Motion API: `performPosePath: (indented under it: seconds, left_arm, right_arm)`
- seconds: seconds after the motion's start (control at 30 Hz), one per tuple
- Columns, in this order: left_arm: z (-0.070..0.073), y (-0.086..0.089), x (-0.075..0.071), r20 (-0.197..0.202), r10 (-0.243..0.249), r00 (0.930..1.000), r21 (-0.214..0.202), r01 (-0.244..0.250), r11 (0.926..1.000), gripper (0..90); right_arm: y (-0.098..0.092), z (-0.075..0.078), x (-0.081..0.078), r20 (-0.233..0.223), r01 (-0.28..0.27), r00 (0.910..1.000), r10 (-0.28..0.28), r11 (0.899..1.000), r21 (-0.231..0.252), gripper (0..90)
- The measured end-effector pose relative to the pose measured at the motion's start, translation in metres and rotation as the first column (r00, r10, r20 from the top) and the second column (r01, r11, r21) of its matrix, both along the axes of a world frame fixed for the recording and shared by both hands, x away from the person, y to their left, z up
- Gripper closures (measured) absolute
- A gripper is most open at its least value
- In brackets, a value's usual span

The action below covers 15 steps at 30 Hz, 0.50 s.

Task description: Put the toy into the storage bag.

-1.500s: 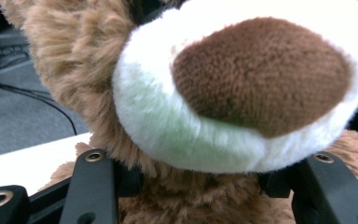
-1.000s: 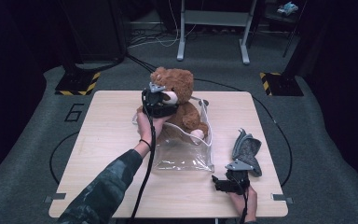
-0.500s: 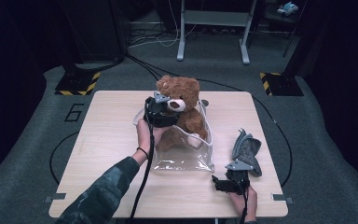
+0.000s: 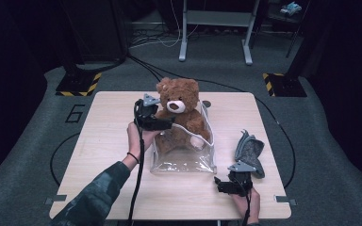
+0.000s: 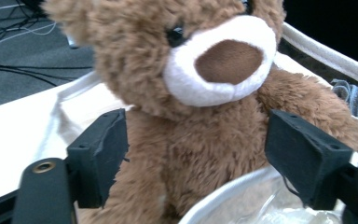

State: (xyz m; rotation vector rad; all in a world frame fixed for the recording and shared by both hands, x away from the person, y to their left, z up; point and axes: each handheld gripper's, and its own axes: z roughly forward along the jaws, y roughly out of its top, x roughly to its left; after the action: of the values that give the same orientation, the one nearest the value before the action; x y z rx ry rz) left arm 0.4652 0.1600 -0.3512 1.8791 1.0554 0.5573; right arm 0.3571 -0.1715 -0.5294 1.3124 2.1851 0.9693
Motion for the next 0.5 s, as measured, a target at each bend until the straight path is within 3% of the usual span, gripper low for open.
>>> performPosePath:
  seconds: [0.27,0.5]
  left_arm:
    - [0.012,0.034,-0.014,0.010,0.011,0.9999,0.001,-0.012,0.9999,13.9]
    - [0.014,0.067,-0.026,0.008,0.033,0.9994,0.019,-0.033,0.9993,11.6]
  right_arm:
    - [0.000,0.000,0.000,0.000,-0.002,1.0000,0.002,1.000,-0.001,13.2]
    - [0.001,0.000,0.000,0.001,0.007,1.0000,-0.007,1.000,0.003,13.2]
